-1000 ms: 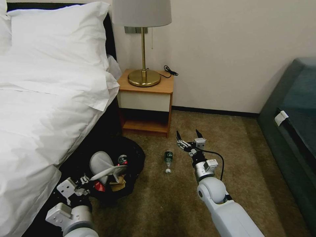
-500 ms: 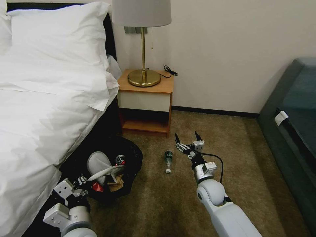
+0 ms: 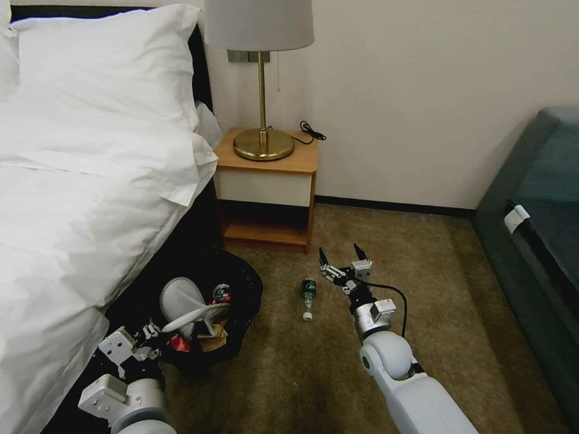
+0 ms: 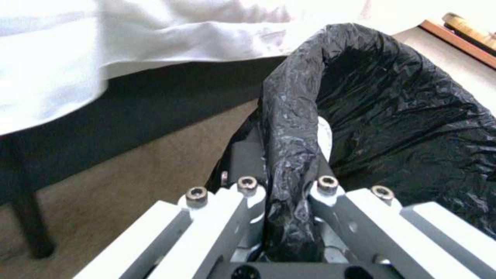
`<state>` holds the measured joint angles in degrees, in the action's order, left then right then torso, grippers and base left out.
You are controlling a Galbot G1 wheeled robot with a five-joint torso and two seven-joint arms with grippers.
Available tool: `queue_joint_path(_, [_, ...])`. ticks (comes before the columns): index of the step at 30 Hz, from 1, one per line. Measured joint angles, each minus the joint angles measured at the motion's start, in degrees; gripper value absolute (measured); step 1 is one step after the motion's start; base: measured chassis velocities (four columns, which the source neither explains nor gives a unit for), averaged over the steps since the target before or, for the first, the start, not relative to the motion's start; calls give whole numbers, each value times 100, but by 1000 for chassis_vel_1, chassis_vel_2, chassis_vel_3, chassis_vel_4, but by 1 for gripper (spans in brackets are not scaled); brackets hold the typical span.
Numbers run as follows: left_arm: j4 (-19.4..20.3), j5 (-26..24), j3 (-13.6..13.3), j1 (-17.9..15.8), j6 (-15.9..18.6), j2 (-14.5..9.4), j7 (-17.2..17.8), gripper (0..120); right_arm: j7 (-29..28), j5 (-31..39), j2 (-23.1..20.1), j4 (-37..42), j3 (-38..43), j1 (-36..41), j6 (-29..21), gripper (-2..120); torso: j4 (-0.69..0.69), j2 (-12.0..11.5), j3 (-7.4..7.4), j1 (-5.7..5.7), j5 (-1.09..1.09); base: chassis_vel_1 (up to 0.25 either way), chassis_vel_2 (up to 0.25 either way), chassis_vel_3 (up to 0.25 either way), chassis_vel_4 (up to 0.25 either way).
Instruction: Pick up the trash bin, then pick up the garbage on the floor and place it into the trash bin.
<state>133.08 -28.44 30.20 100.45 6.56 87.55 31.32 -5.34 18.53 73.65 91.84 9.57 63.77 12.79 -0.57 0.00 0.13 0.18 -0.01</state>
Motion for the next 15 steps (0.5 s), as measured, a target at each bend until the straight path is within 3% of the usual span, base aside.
queue_joint_path(10, [-51, -37, 9, -78, 8, -13, -9, 4, -72, 64, 49, -264, -176, -136, -233, 100, 0, -1, 3, 3, 0, -231, 213, 222, -231])
queue_joint_path(15, [-58, -51, 7, -93, 16, -17, -13, 4, -179, 359, 55, -337, -287, -197, -778, 100, 0, 0, 2, 3, 0, -84, 75, 91, -75])
